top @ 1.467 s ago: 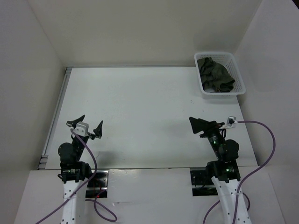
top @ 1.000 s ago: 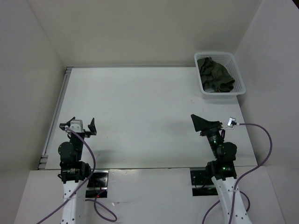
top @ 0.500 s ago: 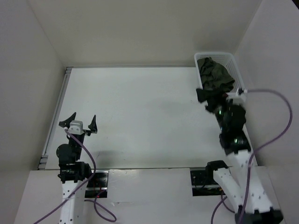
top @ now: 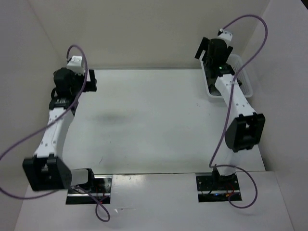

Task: Fold and stack the shorts
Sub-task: Grab the shorts from the pile

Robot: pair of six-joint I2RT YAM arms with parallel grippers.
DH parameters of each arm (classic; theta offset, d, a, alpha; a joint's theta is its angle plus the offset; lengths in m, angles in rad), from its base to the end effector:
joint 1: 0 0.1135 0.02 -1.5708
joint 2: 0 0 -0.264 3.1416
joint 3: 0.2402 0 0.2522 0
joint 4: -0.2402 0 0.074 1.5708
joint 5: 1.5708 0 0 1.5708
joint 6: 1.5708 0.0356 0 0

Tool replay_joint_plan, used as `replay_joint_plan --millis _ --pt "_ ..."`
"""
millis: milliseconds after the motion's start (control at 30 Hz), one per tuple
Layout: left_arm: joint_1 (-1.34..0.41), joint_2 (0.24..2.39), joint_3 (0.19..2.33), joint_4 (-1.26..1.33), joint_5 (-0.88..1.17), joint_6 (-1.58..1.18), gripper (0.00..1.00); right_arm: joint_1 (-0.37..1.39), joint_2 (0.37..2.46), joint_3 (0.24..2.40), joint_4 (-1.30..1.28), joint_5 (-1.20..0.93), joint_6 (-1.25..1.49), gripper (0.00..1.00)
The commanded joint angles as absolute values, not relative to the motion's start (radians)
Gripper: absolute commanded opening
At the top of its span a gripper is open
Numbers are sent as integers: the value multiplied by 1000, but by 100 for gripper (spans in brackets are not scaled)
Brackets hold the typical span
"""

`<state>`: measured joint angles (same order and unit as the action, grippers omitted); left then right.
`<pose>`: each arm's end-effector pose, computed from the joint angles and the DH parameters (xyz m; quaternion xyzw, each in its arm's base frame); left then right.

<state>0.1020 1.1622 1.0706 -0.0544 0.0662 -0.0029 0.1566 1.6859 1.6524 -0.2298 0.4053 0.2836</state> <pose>0.2717 0.0254 0.3772 -0.0180 0.7565 0.0073 0.6537 0.3975 0.0485 0.3997 0.1715 0.7682 -0.0259 0.6162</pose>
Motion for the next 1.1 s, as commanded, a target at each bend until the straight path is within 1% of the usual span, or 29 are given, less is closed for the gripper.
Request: replay_joint_plan --millis 0,33,67,133,167,233,300,333,367,433,467,667,800,900,1000,1067 --pt "107 1402 1236 -351 179 0 100 72 1834 1874 -279 484 131 100" --pt "107 1429 1259 -383 236 0 100 61 1923 1916 -279 482 117 100" --pt "79 1463 1284 -383 288 0 100 61 1963 1996 -288 497 97 100" --pt "51 1492 1301 -371 288 0 100 52 2087 2075 -304 581 52 100" --pt "22 1534 1310 -371 298 0 100 52 2121 2139 -304 662 52 100" --pt "-9 1584 1360 -396 310 0 100 26 2199 2187 -319 730 81 100" --pt "-49 1658 1390 -429 299 0 100 -18 2212 2224 -380 564 147 98" --pt "-61 1690 1399 -439 285 0 100 -73 2236 2224 -397 502 254 96" --pt "-74 1700 1399 -439 272 0 100 -86 2252 2224 -408 452 268 94" --pt "-103 1700 1399 -439 240 0 100 -119 2317 2267 -503 451 349 91" --pt "-112 1700 1388 -439 227 0 100 -120 2335 2282 -540 484 371 91" --pt "-124 1718 1370 -439 198 0 100 -152 2373 2277 -589 454 405 90" --pt "-124 1727 1379 -430 187 0 100 -152 2362 2220 -546 361 394 90" --pt "-124 1727 1379 -430 178 0 100 -152 2372 2220 -546 281 405 90" --pt "-124 1727 1379 -430 178 0 100 -152 2407 2237 -598 220 428 90" --pt "-124 1727 1379 -430 178 0 100 -152 2416 2237 -607 192 459 87"
